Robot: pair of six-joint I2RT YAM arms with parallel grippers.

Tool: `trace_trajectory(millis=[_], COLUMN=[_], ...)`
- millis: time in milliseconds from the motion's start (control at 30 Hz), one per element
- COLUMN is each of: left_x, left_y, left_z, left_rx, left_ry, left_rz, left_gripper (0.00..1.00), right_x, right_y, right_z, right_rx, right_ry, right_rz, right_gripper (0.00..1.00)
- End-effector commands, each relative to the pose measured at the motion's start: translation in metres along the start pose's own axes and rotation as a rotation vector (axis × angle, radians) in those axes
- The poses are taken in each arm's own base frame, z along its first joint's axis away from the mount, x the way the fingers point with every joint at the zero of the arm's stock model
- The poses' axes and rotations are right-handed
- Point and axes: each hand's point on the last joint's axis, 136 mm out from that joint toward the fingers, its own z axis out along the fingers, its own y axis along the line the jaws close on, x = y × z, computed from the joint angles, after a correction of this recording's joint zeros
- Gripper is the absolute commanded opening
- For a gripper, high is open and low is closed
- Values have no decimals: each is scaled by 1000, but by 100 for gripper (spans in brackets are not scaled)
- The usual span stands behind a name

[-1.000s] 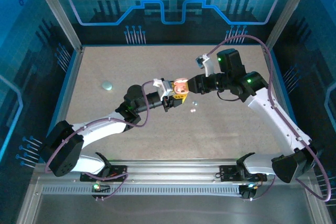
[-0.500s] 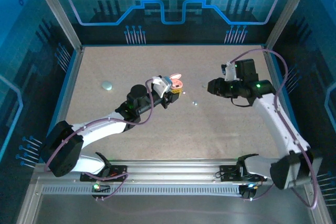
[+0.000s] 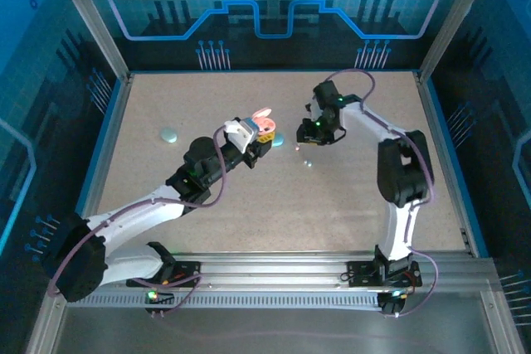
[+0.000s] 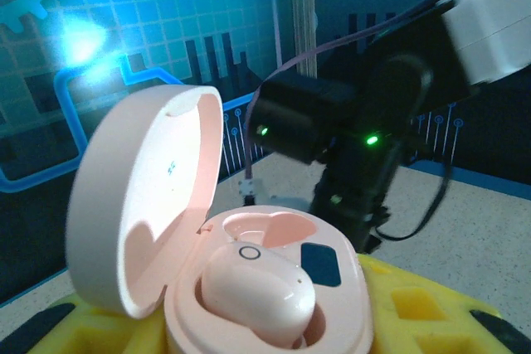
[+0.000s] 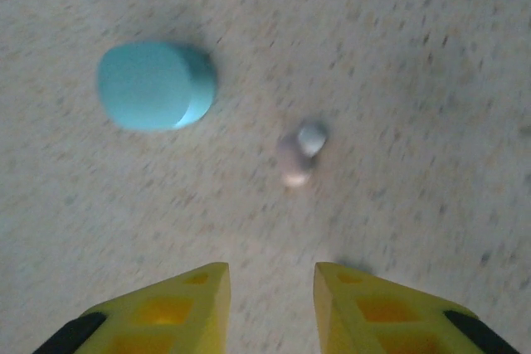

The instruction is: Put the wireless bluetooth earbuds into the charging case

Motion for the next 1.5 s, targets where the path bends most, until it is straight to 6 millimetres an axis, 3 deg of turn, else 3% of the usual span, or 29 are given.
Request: trace_trajectory(millis=[0, 300, 467, 767, 1000, 1167, 1467], left_x=[1, 3, 3, 2, 0, 0, 4], left_y=[7, 7, 7, 7, 5, 5, 4], left_z=[-9, -11, -13, -14, -14, -14, -12], left_rx=[-32, -30, -31, -29, -17, -18, -11], left_ry=[2, 3, 3, 1, -5, -3, 7], left_rz=[21, 15, 13, 10, -1, -5, -14], left_gripper=[32, 32, 32, 32, 32, 32, 32], right_x=[-8, -33, -24, 5, 28, 45, 71], right_y=[-1, 11, 10, 2, 15, 30, 40], right_z=[8, 53, 72, 61, 41, 35, 21], right_rx=[75, 34, 15, 34, -8, -92, -103], right_ry=[28, 113, 195, 246, 260, 276, 312], right_rz=[-93, -210, -189, -184, -193, -175, -152], right_gripper=[35, 39, 36, 33, 31, 32, 33])
